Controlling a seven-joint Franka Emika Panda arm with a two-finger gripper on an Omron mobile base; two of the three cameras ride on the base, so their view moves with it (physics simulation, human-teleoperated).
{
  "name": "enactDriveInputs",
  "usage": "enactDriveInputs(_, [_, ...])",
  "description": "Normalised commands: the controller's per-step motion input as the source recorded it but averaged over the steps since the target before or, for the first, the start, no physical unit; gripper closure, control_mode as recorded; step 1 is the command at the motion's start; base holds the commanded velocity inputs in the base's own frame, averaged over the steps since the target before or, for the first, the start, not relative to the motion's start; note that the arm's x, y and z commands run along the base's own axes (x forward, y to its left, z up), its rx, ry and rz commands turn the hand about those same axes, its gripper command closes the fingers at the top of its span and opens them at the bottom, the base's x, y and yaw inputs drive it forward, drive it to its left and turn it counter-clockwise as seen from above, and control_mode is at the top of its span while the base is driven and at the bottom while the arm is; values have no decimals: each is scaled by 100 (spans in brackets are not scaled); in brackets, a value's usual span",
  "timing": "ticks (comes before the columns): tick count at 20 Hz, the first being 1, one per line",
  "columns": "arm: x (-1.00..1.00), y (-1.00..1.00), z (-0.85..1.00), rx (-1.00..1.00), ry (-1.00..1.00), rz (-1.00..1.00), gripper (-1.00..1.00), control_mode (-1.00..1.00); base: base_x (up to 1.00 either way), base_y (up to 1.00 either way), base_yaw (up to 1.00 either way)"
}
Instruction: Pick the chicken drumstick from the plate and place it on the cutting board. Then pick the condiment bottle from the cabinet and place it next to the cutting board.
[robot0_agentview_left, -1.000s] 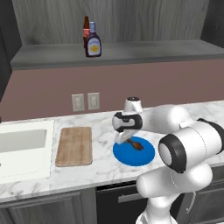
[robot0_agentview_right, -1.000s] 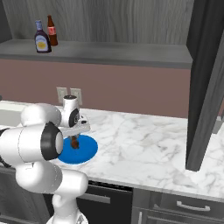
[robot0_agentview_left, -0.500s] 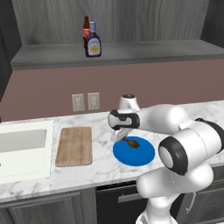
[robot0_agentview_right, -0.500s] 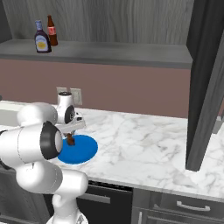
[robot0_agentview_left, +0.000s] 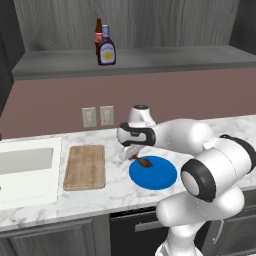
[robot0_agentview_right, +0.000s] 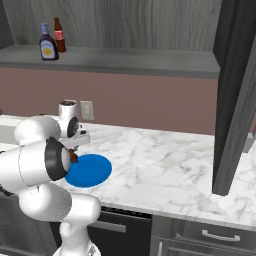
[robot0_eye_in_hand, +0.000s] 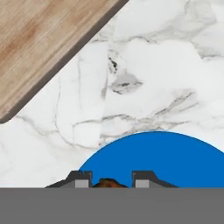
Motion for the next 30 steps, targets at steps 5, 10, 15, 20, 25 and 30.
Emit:
enactDriveInputs(5, [0,38,13,4,0,0,100,-100,0,0,0])
enactDriveInputs(10, [0,41,11,4,0,0,100,-100,0,0,0])
enactDriveInputs(15, [0,47,8,2,0,0,100,-100,0,0,0])
enactDriveInputs(20, [0,47,3,1,0,0,100,-100,0,0,0])
enactDriveInputs(25, [0,48,0,1,0,0,100,-100,0,0,0])
enactDriveInputs(30, [0,45,0,0,0,0,100,-100,0,0,0])
